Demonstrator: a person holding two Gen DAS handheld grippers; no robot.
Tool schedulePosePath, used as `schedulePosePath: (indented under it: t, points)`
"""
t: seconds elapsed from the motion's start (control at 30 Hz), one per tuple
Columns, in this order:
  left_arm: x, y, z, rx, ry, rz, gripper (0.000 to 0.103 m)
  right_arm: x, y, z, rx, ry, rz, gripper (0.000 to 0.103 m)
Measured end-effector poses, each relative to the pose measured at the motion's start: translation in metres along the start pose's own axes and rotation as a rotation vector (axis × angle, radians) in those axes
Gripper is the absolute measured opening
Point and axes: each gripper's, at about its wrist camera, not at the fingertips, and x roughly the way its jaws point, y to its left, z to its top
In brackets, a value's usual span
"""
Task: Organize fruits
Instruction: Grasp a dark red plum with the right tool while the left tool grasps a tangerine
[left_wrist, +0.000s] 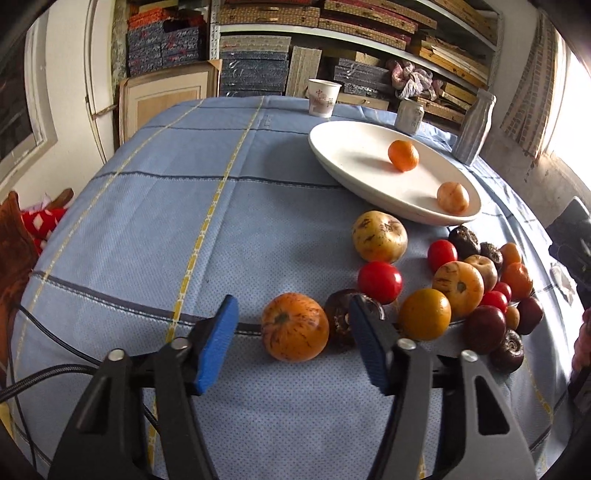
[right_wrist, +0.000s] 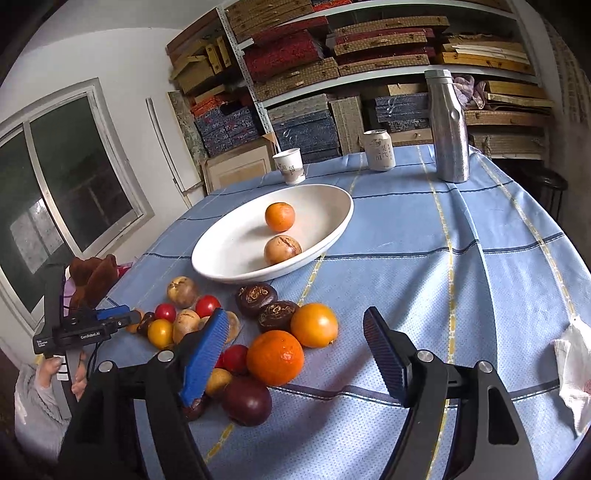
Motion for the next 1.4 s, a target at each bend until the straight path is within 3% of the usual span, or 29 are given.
schedulePosePath:
  t: [0.33, 0.47, 0.87, 1.07, 1.13, 1.2, 1.4]
  points:
    - [0.005, 0.006, -0.002, -0.031, 0.025, -0.004, 0.054, 0.002, -0.001, -0.002, 0.007, 0.013, -0.011, 0.08]
    - [0.006, 0.005, -0.002, -0.03, 0.023, -0.051, 0.039, 0.003, 0.0, -0.002, 0.005, 0.017, -0.014, 0.08]
    - [-0.001, -0.009, -0.006, 0.035, 0.003, -0.008, 0.038, 0.005, 0.005, -0.006, -0.017, 0.035, -0.011, 0.08]
    - [-0.009, -0.006, -0.01, 0.016, -0.023, -0.015, 0.038, 0.003, 0.021, -0.016, -0.085, 0.071, 0.05, 0.08]
    - [-0.011, -0.006, -0.01, 0.014, -0.028, -0.022, 0.038, 0.003, 0.028, -0.021, -0.118, 0.09, 0.059, 0.077]
    - [-0.011, -0.006, -0.01, 0.018, -0.026, -0.022, 0.038, 0.006, 0.032, -0.024, -0.134, 0.118, 0.067, 0.058]
    - [-0.009, -0.006, -0.01, 0.018, -0.016, -0.028, 0.038, 0.013, 0.037, -0.033, -0.147, 0.196, 0.089, 0.054]
